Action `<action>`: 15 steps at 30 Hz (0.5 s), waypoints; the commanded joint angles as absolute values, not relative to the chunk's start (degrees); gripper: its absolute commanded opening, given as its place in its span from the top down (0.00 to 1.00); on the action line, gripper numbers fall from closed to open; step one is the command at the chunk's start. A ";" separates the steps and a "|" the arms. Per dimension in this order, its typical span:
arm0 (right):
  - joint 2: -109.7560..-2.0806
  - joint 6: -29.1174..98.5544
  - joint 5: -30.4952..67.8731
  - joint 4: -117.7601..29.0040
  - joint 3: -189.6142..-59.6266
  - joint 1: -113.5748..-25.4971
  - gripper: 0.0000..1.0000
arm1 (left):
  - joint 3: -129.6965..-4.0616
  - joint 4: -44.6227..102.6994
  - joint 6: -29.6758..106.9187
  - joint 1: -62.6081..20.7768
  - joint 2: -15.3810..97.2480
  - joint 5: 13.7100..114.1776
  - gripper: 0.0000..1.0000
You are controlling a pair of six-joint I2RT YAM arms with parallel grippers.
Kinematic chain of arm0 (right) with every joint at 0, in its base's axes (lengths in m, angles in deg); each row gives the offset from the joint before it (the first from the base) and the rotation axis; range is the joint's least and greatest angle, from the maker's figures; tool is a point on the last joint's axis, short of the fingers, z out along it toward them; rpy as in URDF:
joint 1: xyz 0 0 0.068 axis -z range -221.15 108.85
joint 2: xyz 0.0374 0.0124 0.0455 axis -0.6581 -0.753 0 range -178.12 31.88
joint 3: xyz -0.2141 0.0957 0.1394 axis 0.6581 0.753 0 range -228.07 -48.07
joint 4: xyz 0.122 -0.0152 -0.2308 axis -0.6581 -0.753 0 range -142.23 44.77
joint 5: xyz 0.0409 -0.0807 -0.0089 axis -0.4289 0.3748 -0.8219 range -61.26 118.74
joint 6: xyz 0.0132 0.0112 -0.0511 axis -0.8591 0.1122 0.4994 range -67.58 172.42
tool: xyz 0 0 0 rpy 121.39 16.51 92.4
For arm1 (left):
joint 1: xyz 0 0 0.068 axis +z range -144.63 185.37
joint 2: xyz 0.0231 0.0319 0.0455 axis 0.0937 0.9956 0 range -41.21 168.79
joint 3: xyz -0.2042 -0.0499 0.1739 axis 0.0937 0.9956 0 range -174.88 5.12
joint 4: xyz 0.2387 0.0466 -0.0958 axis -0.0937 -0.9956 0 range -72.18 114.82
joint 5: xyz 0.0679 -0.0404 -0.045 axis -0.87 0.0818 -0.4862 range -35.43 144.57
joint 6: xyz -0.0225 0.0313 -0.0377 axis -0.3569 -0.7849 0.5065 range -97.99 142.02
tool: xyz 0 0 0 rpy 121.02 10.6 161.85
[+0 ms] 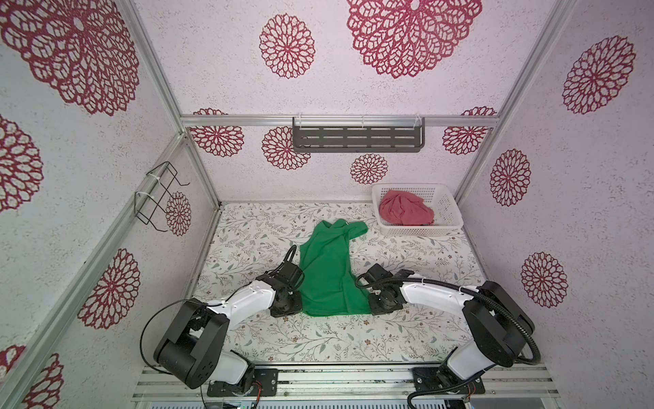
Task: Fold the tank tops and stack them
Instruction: 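Lift the tank top hem with both grippers and raise it high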
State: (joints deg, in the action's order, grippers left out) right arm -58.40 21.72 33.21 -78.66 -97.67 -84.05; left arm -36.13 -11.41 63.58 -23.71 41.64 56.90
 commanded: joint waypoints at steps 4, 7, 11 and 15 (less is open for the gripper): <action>-54.28 27.71 39.98 -87.65 -106.87 -82.17 1.00 | -43.81 -16.34 61.15 -22.63 34.36 54.91 1.00; -52.57 31.65 43.60 -91.45 -114.03 -80.88 1.00 | -48.74 -19.20 59.89 -22.31 29.66 50.74 1.00; -51.86 36.88 47.55 -94.13 -124.38 -78.72 1.00 | -57.40 -22.41 56.40 -21.00 25.13 46.54 1.00; -52.49 42.53 52.09 -96.85 -137.73 -77.78 1.00 | -67.47 -23.06 52.77 -18.80 21.55 44.21 1.00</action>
State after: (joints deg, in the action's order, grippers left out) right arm -53.94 36.19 45.71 -92.23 -130.06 -78.54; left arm -62.01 -21.11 56.87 -20.14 23.98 48.49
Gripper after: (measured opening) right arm 0.043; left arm 0.040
